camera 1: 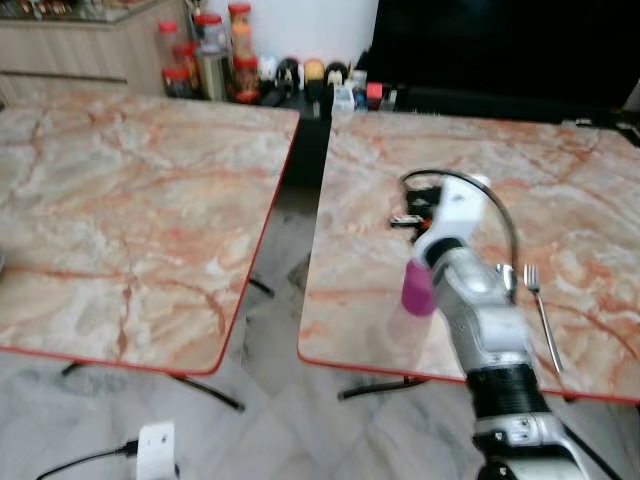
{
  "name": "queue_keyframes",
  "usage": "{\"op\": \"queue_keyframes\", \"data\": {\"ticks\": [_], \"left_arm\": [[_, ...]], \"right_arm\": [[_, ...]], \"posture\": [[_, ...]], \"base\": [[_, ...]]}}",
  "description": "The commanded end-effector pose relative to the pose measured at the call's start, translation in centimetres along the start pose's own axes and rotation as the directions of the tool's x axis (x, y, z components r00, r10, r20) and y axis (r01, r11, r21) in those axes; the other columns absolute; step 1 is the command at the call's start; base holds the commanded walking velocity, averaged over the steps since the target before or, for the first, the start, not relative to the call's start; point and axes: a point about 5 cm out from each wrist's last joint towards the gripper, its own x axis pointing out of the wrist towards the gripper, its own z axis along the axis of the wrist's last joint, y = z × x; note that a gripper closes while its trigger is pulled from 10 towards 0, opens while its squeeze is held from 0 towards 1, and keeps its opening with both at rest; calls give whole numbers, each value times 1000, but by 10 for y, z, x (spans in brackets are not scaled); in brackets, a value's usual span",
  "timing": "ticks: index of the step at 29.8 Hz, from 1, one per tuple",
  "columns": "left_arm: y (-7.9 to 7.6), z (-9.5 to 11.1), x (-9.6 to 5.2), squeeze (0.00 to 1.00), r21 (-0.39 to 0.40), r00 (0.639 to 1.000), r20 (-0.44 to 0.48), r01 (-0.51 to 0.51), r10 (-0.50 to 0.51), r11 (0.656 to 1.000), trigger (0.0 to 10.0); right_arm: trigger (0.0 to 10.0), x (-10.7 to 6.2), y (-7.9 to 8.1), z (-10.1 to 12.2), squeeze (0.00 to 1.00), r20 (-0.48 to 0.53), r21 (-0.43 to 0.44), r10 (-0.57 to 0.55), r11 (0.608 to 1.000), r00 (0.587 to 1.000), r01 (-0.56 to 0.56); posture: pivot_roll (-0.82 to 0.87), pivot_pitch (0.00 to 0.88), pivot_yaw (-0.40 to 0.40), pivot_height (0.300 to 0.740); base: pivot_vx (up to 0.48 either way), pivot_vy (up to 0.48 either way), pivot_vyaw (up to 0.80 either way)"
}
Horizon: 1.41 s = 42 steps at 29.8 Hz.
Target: Setting the table
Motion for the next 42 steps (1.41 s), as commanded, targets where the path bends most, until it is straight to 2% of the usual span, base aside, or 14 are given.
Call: {"op": "queue_keyframes", "data": {"ticks": [1, 6, 9, 14, 15, 19, 24, 31, 34, 41, 42], "left_arm": [[-5, -4, -1, 0, -2, 1000, -16, 10, -10, 1000, 10000], [-6, -4, -1, 0, -8, 1000, -19, 17, -17, 1000, 10000], [-7, -4, -1, 0, -8, 999, -23, 22, -23, 1000, 10000], [-8, -5, -1, 0, -12, 999, -31, 33, -33, 999, 10000], [-8, -6, -1, 0, -10, 998, -38, 40, -40, 999, 10000], [-8, -8, -2, 0, -12, 998, -45, 45, -45, 999, 10000], [-10, -9, -2, 0, -15, 996, -54, 64, -64, 998, 10000], [-13, -11, -3, 0, -23, 994, -67, 89, -90, 996, 10000], [-14, -11, -2, 0, -24, 993, -70, 97, -99, 995, 10000], [-11, -13, -3, 0, -30, 991, -79, 105, -108, 994, 10000], [-9, -15, -3, 0, -30, 991, -83, 105, -107, 994, 10000]], "right_arm": [[10000, -2, -12, 5, 0, 11, 1, -38, 999, 999, 38], [10000, -2, -16, 5, 0, -10, -1, -74, 997, 997, 74], [10000, -2, -22, 0, 0, -97, -3, -102, 995, 990, 102], [10000, -2, -32, 2, 0, -131, -44, -121, 992, 984, 116], [10000, -4, -39, 1, 1000, -153, -69, -145, 988, 978, 135], [10000, -6, -44, -2, 1000, -192, -37, -192, 981, 962, 188], [10000, -12, -39, 1, 1000, -218, -68, -176, 984, 960, 165], [10000, -22, -31, -8, 1000, -314, -23, -164, 986, 935, 165], [10000, -23, -34, -9, 1000, -325, -41, -179, 984, 929, 175], [10000, -25, -38, -9, 1000, -343, -22, -193, 980, 919, 198], [10000, -25, -38, -8, 337, -345, -18, -193, 980, 919, 199]], "posture": [[-23, 19, -23, 740], [-26, 24, -23, 740], [-29, 29, -23, 740], [-33, 35, -21, 740], [-38, 37, -19, 740], [-38, 40, -20, 740], [-36, 45, -19, 740], [-36, 44, -19, 740], [-36, 44, -19, 740], [-35, 44, -25, 740], [-35, 44, -25, 740]], "base": [[251, 0, 0], [0, 0, 0], [0, 0, 0], [0, 0, 0], [0, 0, 0], [0, 0, 0], [0, 0, 0], [0, 0, 0], [0, 0, 0], [0, 0, 0], [0, 0, 0]]}}
